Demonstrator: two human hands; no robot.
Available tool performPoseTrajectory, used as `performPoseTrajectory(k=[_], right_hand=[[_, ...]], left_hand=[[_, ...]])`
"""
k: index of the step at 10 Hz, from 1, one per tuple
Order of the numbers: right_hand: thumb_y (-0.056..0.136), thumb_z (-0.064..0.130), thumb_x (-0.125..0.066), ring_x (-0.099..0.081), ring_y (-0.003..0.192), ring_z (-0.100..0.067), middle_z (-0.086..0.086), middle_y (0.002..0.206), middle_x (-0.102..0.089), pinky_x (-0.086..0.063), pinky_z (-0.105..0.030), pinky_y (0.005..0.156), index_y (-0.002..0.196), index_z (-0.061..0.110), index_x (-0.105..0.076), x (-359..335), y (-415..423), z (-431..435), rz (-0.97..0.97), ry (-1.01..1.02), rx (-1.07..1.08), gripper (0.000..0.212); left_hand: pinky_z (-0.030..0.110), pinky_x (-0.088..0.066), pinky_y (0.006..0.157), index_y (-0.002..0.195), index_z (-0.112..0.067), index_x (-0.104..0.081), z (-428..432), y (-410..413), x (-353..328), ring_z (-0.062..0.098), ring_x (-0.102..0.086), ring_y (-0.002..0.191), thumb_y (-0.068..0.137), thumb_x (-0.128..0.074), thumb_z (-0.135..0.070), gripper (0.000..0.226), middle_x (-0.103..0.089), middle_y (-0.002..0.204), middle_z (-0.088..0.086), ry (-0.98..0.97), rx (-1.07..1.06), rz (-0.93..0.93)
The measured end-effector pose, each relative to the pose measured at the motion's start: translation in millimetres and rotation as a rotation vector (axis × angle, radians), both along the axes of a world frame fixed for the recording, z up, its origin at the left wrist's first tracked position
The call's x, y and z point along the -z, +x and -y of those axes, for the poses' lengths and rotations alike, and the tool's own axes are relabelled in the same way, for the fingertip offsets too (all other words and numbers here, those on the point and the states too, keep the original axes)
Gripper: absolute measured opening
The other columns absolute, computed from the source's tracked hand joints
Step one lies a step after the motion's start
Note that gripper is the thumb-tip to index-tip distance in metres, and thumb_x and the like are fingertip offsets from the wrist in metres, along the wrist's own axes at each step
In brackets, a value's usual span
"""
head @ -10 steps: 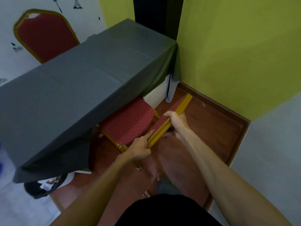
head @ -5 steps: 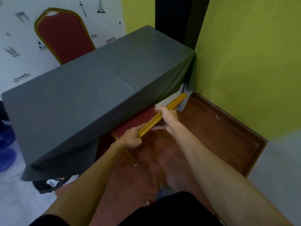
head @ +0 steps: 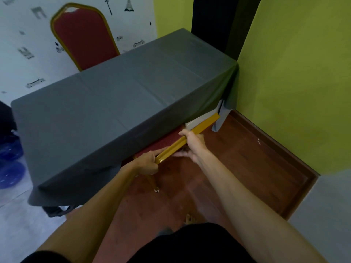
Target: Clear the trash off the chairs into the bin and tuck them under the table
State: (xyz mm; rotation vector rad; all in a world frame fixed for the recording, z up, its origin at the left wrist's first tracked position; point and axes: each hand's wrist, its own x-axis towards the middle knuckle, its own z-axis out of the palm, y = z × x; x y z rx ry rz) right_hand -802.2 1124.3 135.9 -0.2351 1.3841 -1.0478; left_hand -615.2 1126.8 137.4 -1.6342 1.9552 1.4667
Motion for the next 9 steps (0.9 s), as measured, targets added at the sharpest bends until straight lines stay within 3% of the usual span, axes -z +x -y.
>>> performPoseTrajectory(k=[2,3,4,5,6,7,8,9], right_hand=[[0.081,0.016,-0.076,-0.072,0.101,-0.043,-0.027,0.115,-0.067,-0.062,-0.059,0.065,0.121,0.003,-0.056,-1,0,-6,0.028,-0.008,-0.056,0.047],[0.084,0.016,-0.076,-0.071,0.102,-0.043,-0.023,0.102,-0.067,-0.062,-0.056,0.064,0.106,0.005,-0.059,-7,-1,-8,0.003,-0.013,-0.064,0.029],[0.085,0.021,-0.078,-0.071,0.100,-0.042,-0.022,0.099,-0.069,-0.062,-0.054,0.063,0.108,0.005,-0.060,-14,0,-13,-0.010,-0.016,-0.067,0.034],[0.084,0.028,-0.081,-0.074,0.090,-0.035,-0.011,0.075,-0.072,-0.063,-0.051,0.061,0.104,0.007,-0.061,-20,5,-20,-0.051,-0.015,-0.013,0.035],[0.086,0.033,-0.078,-0.074,0.083,-0.026,-0.009,0.082,-0.072,-0.060,-0.033,0.055,0.093,0.011,-0.064,-34,15,-23,-0.283,0.010,0.024,0.026],[0.088,0.038,-0.072,-0.069,0.105,-0.032,-0.010,0.108,-0.072,-0.056,-0.035,0.078,0.115,0.009,-0.065,-47,17,-21,-0.807,0.064,-0.037,0.041],[0.091,0.029,-0.067,-0.050,0.133,-0.039,-0.016,0.144,-0.051,-0.047,-0.047,0.102,0.155,0.007,-0.025,-58,26,-17,-1.143,0.057,-0.140,0.079],[0.094,0.024,-0.060,-0.024,0.152,-0.034,-0.013,0.164,-0.029,-0.033,-0.051,0.117,0.158,0.010,-0.027,-76,40,-4,-1.335,-0.004,-0.355,0.073]], left_hand=[[0.038,-0.060,0.076,0.149,-0.052,-0.025,-6,5,-2,0.023,-0.064,0.088,0.077,-0.054,0.005,0.097,-0.060,0.104,0.008,-0.015,0.004,-0.021],[0.039,-0.059,0.082,0.151,-0.049,-0.023,-10,3,-3,0.025,-0.066,0.093,0.081,-0.052,0.005,0.092,-0.061,0.108,0.008,-0.070,-0.012,-0.027],[0.035,-0.060,0.075,0.152,-0.043,-0.026,-18,1,-1,0.026,-0.068,0.090,0.083,-0.051,0.004,0.087,-0.063,0.106,0.008,-0.119,-0.068,-0.043],[0.036,-0.058,0.083,0.152,-0.036,-0.031,-20,5,1,0.029,-0.068,0.102,0.080,-0.057,-0.003,0.084,-0.066,0.120,0.010,-0.187,-0.039,-0.028],[0.037,-0.052,0.098,0.155,-0.033,-0.027,-9,19,-7,0.026,-0.059,0.119,0.076,-0.068,-0.016,0.090,-0.054,0.140,0.008,-0.105,0.065,-0.012],[0.041,-0.044,0.108,0.157,-0.032,-0.022,6,32,-30,0.025,-0.048,0.131,0.077,-0.076,-0.029,0.097,-0.039,0.153,0.003,-0.004,0.178,-0.040],[0.037,-0.039,0.109,0.155,-0.030,-0.024,27,44,-53,0.025,-0.042,0.138,0.077,-0.077,-0.036,0.095,-0.034,0.158,0.002,-0.084,0.209,-0.075],[0.033,-0.037,0.108,0.155,-0.024,-0.028,49,52,-72,0.025,-0.037,0.143,0.085,-0.072,-0.027,0.083,-0.033,0.160,0.003,-0.215,0.172,-0.135]])
